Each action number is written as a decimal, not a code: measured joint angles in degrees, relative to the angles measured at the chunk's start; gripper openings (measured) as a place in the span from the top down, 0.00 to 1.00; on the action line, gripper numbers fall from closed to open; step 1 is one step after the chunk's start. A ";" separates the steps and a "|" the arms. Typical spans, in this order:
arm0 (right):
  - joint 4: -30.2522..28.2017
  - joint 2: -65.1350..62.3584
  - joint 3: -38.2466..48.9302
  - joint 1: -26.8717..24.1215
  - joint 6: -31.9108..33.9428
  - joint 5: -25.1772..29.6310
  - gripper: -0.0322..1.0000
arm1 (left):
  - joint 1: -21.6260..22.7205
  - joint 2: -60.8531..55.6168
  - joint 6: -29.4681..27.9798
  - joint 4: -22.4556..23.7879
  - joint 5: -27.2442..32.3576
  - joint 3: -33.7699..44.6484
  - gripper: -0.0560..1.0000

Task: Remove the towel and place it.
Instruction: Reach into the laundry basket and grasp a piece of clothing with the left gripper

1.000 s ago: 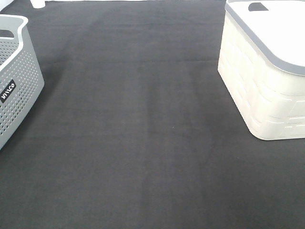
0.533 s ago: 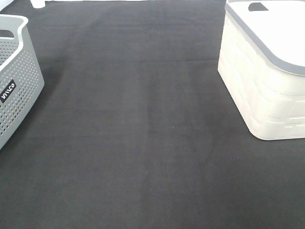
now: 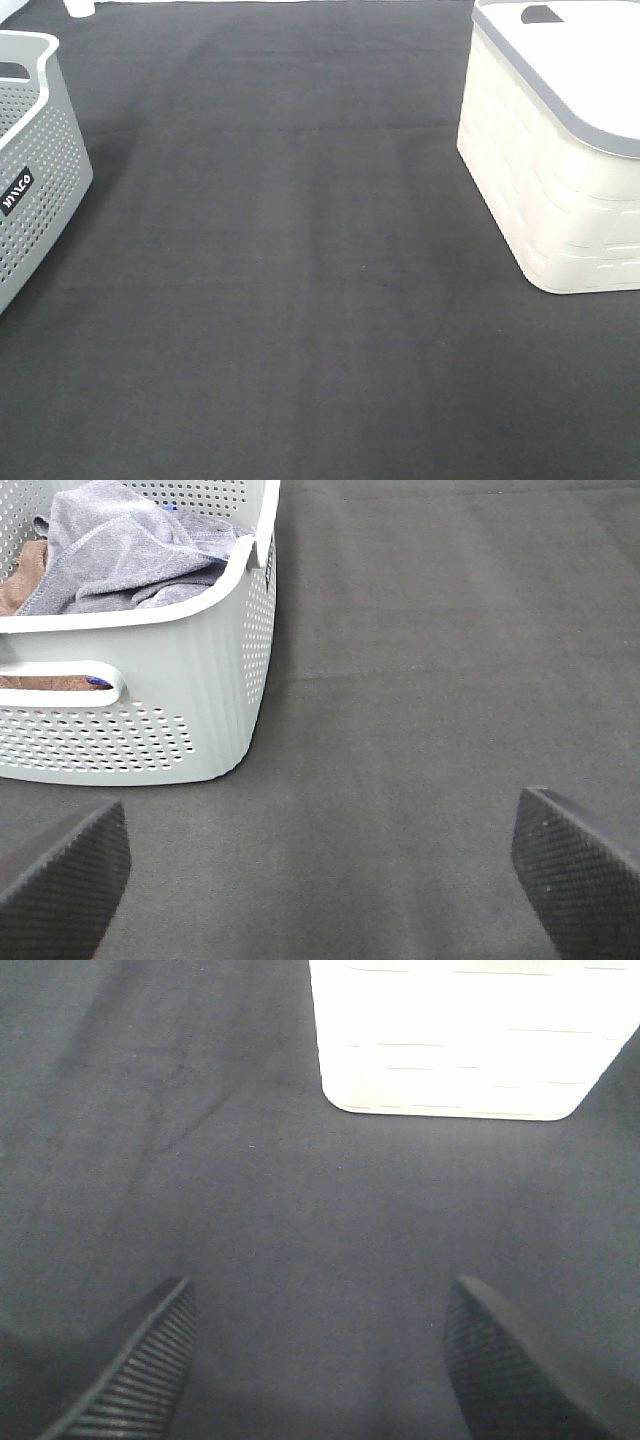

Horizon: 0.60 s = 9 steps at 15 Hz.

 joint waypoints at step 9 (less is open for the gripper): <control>0.00 0.00 0.00 0.00 0.00 0.00 0.31 | 0.00 0.00 0.00 -0.11 0.00 0.00 0.02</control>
